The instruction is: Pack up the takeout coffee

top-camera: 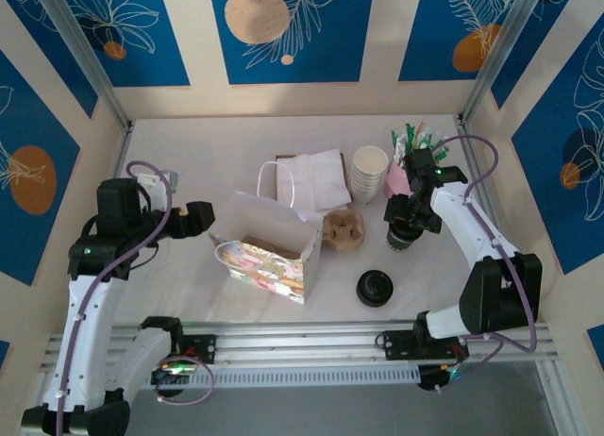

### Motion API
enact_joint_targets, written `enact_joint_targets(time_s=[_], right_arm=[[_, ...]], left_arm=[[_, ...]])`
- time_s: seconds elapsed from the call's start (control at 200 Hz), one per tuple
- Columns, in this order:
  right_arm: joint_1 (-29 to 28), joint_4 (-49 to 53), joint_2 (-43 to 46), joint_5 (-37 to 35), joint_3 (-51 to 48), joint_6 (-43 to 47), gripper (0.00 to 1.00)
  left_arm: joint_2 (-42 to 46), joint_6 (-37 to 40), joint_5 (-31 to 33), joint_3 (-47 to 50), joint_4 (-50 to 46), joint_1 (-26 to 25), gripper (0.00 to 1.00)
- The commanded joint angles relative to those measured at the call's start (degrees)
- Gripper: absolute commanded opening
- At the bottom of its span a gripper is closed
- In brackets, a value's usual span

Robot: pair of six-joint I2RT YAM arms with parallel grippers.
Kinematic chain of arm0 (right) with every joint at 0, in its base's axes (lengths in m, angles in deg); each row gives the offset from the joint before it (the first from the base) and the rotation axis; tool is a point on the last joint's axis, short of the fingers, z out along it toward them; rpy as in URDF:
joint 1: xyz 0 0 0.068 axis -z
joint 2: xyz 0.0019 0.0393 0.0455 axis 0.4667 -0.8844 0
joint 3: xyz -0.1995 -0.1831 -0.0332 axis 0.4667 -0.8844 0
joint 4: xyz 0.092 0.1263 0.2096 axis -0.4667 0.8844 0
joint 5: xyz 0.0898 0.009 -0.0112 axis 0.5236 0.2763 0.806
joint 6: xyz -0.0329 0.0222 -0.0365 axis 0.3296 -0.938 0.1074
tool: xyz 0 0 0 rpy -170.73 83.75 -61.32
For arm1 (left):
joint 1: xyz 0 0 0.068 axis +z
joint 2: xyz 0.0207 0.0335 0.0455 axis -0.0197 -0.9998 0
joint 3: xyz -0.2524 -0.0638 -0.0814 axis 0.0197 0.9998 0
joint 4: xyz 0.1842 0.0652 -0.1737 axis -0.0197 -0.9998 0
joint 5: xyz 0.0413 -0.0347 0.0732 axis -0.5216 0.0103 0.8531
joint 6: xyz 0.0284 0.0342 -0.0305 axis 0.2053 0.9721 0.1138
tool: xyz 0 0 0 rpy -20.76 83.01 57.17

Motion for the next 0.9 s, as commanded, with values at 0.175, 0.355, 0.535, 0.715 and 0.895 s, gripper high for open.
enact_joint_targets(time_s=[0.175,0.355,0.535,0.715,0.895], right_arm=[[-0.4,0.5,-1.4,-0.6,-1.8,-2.2,0.82],[-0.2,0.0,-1.1,0.2,-1.9,-2.6,0.78],[-0.1,0.5,0.2,0.7,-1.1,-2.4,0.75],[-1.2,4.3,3.8,0.8,2.2,-2.0,0.74],[-9.7,11.3,8.9,-2.6,12.1,-1.7,0.71]], left_arm=[[0.1,-0.6,0.1,0.9,-0.1,-0.3,0.91],[0.2,-0.7,0.1,0.8,-0.1,-0.3,0.91],[0.3,-0.6,0.5,0.6,-0.1,-0.3,0.91],[0.0,-0.7,0.8,0.4,0.4,-0.3,0.91],[-0.7,-2.7,2.5,-0.1,1.8,-0.3,0.91]])
